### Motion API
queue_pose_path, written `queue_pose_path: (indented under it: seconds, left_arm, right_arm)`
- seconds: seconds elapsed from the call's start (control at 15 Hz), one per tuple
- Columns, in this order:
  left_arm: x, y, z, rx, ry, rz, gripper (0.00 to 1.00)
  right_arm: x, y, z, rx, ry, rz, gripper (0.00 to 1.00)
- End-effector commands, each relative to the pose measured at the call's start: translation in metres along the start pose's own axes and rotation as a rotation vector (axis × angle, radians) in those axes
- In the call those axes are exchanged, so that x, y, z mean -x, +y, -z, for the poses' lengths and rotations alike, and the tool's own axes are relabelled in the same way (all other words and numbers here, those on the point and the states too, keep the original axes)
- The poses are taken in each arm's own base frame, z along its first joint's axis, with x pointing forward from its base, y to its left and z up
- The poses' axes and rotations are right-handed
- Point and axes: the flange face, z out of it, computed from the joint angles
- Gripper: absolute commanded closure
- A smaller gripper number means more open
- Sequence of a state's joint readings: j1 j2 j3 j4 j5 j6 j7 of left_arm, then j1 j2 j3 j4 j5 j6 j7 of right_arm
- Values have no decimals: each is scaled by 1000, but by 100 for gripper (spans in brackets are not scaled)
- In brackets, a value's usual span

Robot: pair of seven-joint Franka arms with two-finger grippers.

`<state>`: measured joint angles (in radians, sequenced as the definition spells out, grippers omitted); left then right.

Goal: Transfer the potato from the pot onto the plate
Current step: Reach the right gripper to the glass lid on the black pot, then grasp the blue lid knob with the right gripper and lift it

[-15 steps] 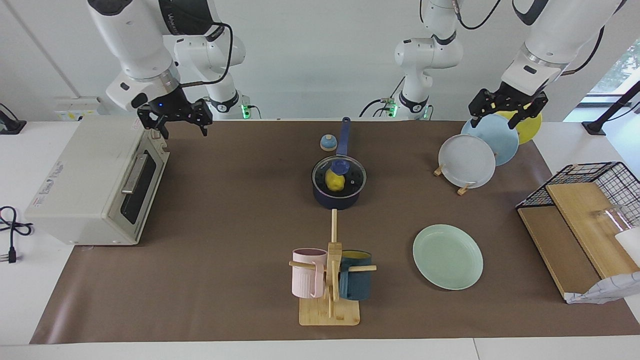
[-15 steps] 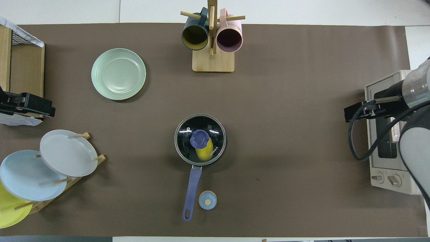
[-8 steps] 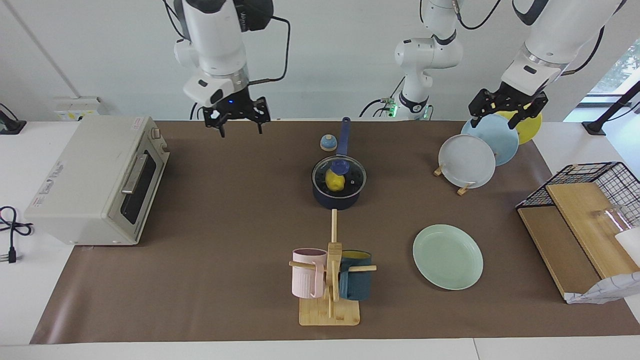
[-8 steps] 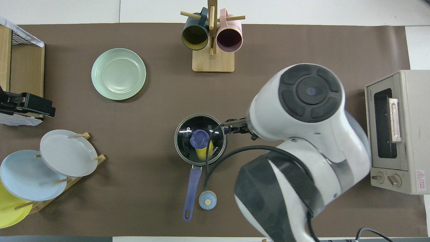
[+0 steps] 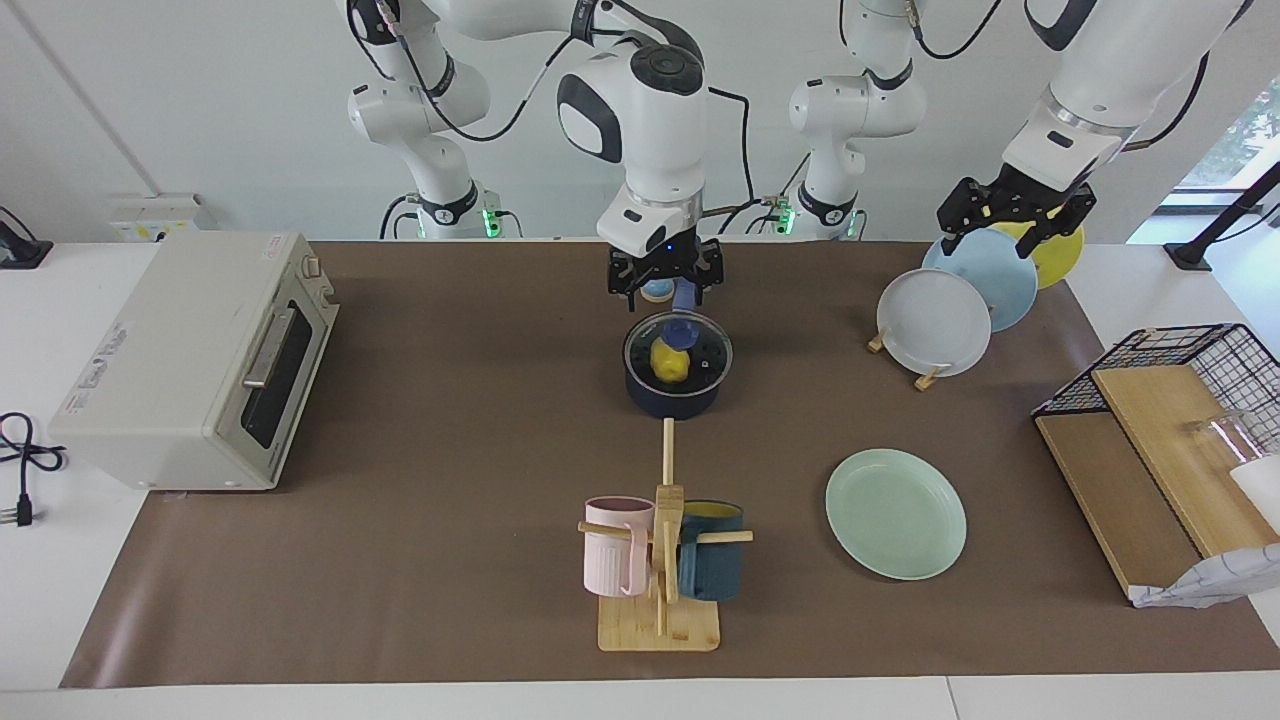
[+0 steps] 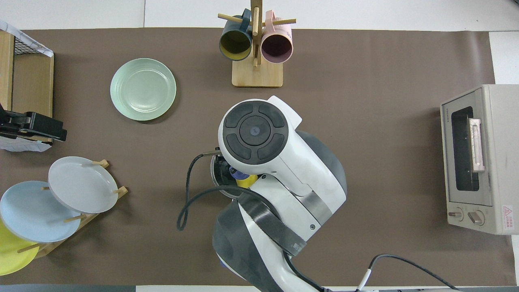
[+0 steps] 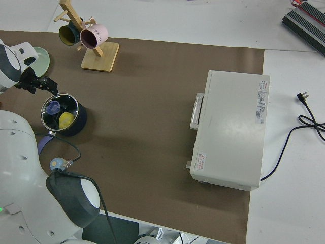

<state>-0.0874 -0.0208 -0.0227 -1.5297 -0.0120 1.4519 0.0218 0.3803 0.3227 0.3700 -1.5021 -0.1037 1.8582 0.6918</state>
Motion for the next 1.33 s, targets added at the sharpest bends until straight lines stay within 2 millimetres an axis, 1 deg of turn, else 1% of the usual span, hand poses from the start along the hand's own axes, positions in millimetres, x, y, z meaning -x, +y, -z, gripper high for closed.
queue_pose_path:
  seconds: [0.0,0.07,0.2,0.27,0.33,0.4,0.53,0.6,0.73,0.93,1.13,1.27]
  left_arm:
    - [5,0,1,-5,-1,7,0]
    - [5,0,1,-5,-1,7,0]
    - [5,0,1,-6,-1,7,0]
    - [5,0,1,-6,-1,7,0]
    - [5,0,1,-5,-1,7,0]
    - [5,0,1,-6,-1,7,0]
    - [5,0,1,-6,-1,7,0]
    - [5,0,1,-6,-1,7,0]
    - [5,0,1,-6,-1,7,0]
    - [5,0,1,-5,-1,7,0]
    - [5,0,1,-6,-1,7,0]
    - [5,0,1,-6,-1,7,0]
  right_arm:
    - [2,-25,-28,26,38,43,0]
    - [3,-30,-39,35,43,60,0]
    - [-1,-34,-53,24,47,69,0]
    - [0,-40,-61,15,50,77,0]
    - [6,-48,-72,29,55,107,0]
    - [7,-47,-79,73,75,143,0]
    - [7,-45,-83,111,91,211,0]
    - [9,-45,-88,114,87,227,0]
    - [6,-41,-92,109,89,222,0]
    - [8,-35,-97,114,74,215,0]
    - [7,-29,-101,120,60,201,0]
    - [4,-24,-99,89,28,166,0]
